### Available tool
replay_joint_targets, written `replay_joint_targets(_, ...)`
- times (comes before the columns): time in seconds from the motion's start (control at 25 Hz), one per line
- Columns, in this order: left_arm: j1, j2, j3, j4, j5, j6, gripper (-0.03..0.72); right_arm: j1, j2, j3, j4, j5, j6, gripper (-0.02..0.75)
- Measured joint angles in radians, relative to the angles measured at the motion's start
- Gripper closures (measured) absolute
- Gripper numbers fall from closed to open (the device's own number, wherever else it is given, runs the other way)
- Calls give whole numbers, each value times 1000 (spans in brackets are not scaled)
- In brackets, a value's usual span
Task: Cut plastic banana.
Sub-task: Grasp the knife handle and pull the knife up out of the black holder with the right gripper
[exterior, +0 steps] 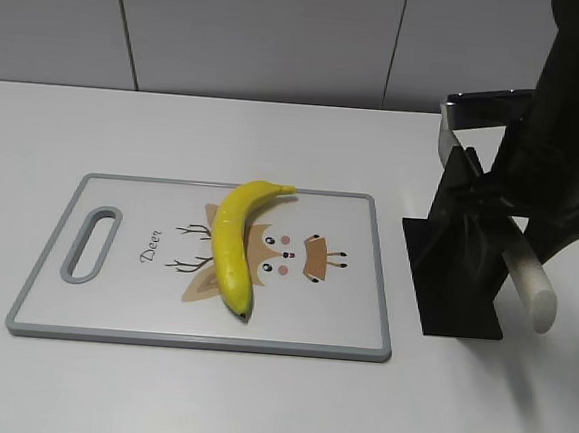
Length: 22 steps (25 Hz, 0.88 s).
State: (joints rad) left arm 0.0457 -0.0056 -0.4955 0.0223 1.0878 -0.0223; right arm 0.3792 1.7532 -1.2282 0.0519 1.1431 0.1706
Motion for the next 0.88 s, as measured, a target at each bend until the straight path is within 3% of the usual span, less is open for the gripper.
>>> replay_joint_targets(0.56,0,0,0,0,0,1,169,0,3,0,1,65,0,337)
replay_joint_targets(0.68,0,0,0,0,0,1,169,0,3,0,1,65,0,409)
replay_joint_targets(0.8,0,0,0,0,0,1,169,1,3,0,4,69,15,535)
replay_joint_targets(0.88,0,0,0,0,0,1,170,1,3,-1,4,69,23,535)
